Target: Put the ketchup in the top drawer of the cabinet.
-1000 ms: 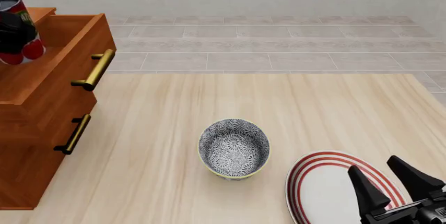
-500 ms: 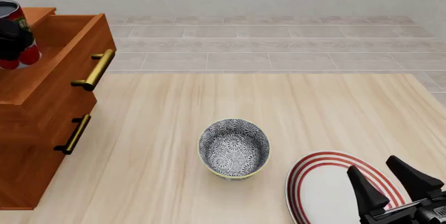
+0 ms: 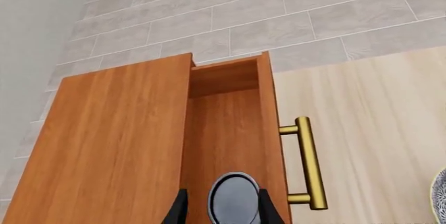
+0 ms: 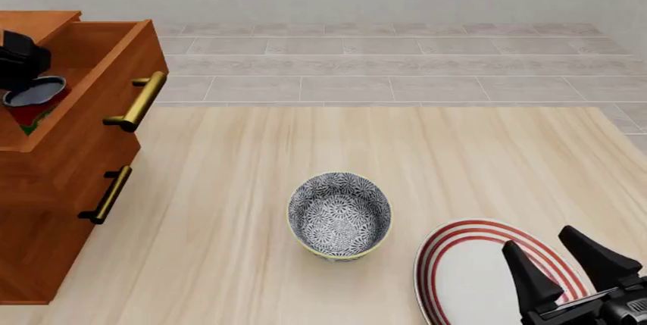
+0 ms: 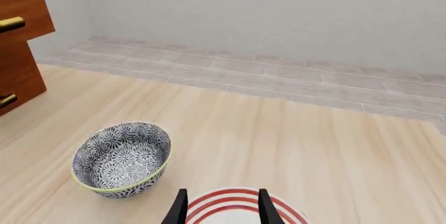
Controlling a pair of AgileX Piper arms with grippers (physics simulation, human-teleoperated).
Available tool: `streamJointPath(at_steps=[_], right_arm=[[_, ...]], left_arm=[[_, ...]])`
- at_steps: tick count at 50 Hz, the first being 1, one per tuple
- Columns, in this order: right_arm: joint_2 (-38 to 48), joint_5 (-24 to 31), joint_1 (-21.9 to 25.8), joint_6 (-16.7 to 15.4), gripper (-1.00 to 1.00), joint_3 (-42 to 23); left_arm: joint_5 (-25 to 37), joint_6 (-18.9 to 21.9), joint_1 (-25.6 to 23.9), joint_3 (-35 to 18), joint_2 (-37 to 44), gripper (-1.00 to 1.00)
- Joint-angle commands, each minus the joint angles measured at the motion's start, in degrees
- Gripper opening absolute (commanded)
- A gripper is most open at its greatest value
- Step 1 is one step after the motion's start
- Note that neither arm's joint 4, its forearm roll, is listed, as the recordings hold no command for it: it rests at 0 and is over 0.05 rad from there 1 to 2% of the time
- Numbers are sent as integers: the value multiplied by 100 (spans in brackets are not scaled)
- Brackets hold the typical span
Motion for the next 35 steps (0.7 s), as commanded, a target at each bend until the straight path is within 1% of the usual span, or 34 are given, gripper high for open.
streamJointPath(at_steps=[1, 5, 11, 14, 16, 17, 19, 25, 27, 34, 35], right_arm=[[89, -68, 17, -9, 100, 3], [150, -129, 44, -18, 100, 3], [181, -153, 41, -16, 100, 3], [167, -135, 50, -19, 100, 2], [182, -150, 60, -19, 100, 2], [190, -154, 58, -27, 100, 2], [158, -119, 51, -32, 100, 2], [202, -156, 66, -38, 100, 3], [248, -189, 83, -42, 100, 3], [241, -178, 78, -47, 100, 3], [254, -189, 83, -47, 100, 3]], left_arm=[[18, 15, -55, 9, -23, 100], [71, -7, -81, -89, -19, 100], [107, 24, -130, -86, -58, 100], [204, -57, -202, -197, -96, 100], [189, -57, -221, -166, -131, 100], [157, 75, -250, -85, -192, 100], [205, -10, -302, -91, -235, 100], [304, -62, -377, -215, -324, 100], [368, -5, -457, -235, -420, 100], [506, -9, -572, -350, -527, 100], [482, 104, -588, -260, -619, 100]])
